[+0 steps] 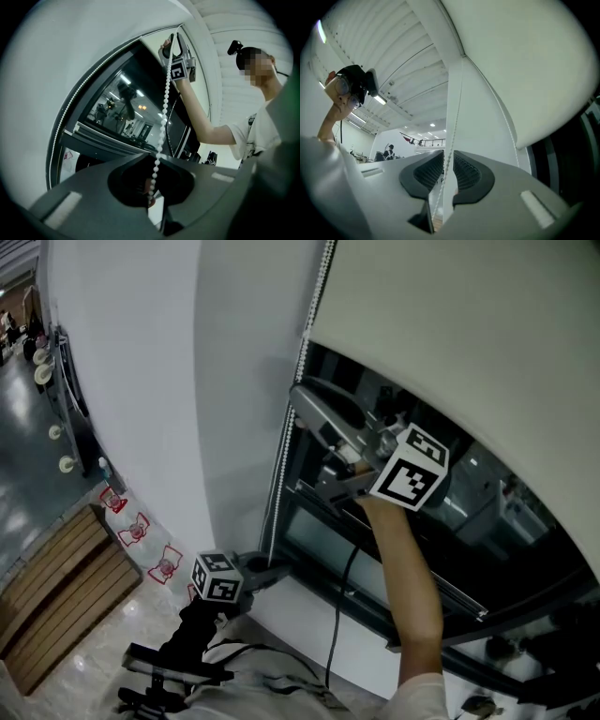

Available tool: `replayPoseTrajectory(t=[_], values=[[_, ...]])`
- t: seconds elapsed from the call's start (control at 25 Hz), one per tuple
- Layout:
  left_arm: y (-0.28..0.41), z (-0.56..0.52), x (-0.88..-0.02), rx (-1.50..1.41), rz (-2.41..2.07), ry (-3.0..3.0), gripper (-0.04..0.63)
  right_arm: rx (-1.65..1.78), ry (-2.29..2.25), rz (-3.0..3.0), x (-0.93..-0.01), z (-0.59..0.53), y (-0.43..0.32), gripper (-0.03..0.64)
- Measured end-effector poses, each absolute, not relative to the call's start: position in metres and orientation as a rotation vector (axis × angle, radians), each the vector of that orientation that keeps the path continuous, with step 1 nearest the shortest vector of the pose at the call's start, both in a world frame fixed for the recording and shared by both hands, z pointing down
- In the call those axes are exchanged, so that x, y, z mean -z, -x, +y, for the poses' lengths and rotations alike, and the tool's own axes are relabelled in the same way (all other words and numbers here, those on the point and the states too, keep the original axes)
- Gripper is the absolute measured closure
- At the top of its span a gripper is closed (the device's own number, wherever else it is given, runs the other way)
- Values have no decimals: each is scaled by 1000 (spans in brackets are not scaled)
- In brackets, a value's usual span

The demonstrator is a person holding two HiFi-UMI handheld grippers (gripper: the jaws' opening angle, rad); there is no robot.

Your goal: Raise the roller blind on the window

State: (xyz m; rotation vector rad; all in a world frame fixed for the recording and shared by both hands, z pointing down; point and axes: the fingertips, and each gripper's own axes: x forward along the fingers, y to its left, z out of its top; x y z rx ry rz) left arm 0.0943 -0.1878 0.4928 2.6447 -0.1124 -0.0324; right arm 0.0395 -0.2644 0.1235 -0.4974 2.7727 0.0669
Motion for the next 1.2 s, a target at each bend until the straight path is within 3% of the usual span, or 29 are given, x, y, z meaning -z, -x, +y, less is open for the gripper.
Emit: replayPoseTrajectory(t=[0.36,0.64,1.2], values=[[-95,-189,-492,29,-115,-2645,597,-127,455,2751,-73,-265,-38,552],[-95,-186,-495,29,-111,-2644,597,-138,476,2753,-69,-265,-35,601],[-95,-185,-496,32,-107,-2634,597,-124,529,2795,-81,-255,-35,611]])
